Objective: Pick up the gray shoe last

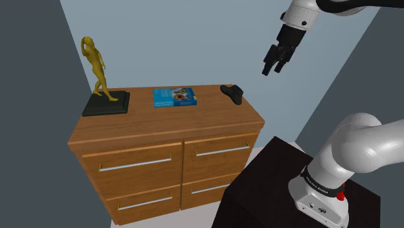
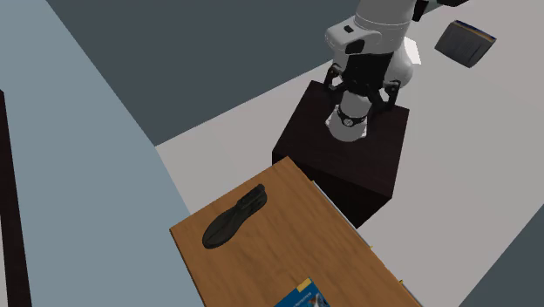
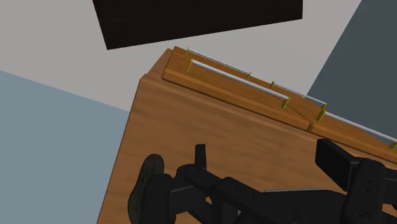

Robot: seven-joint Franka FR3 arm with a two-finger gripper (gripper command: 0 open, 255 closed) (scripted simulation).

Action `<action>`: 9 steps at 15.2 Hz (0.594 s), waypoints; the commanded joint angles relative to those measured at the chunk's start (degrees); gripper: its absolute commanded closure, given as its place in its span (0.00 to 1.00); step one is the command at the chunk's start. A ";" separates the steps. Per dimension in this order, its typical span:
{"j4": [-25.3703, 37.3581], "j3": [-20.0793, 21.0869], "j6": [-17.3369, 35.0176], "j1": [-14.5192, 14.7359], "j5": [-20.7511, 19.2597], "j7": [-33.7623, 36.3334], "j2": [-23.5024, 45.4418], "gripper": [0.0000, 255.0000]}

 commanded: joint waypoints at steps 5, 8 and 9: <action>2.13 -1.37 4.86 -1.12 -1.09 -0.15 8.66 0.00; 4.43 -2.43 8.00 -1.88 -1.72 -0.21 15.32 0.00; 5.32 -2.78 8.95 -2.11 -1.88 -0.23 17.57 0.00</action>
